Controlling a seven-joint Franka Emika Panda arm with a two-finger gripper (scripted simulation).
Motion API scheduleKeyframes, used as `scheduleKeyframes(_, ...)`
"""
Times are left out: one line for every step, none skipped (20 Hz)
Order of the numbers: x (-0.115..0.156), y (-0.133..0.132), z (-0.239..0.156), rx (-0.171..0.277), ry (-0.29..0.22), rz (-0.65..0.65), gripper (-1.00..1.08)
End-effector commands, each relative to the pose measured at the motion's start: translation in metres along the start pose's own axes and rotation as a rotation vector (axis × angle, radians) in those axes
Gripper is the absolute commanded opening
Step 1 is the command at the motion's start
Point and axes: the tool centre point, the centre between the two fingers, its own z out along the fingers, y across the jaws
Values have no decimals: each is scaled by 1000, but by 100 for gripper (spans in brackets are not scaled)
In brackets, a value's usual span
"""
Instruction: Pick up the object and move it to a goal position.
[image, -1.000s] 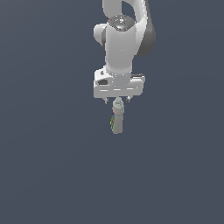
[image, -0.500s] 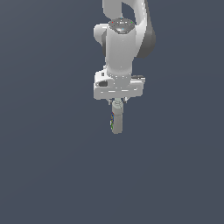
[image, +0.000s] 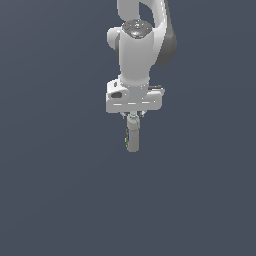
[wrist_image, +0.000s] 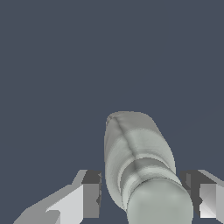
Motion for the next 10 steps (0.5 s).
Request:
scheduleKeyframes(1, 8, -12, 0, 10, 2, -100)
scheduleKeyframes(1, 11, -16, 0, 10, 2, -100)
scheduleKeyframes(0, 15, -21, 0, 10, 2, -100)
scheduleKeyframes(0, 20, -26, 0, 10, 2, -100)
scheduleKeyframes(-1, 25, -32, 0, 10, 2, -100)
scheduleKeyframes(-2, 31, -38, 0, 10, 2, -100)
scheduleKeyframes(-2, 37, -45, 0, 10, 2, -100)
scheduleKeyframes(-3, 43, -52, 0, 10, 2, -100)
scheduleKeyframes(-4, 50, -60, 0, 10, 2, -100)
scheduleKeyframes(-5, 57, -68, 0, 10, 2, -100)
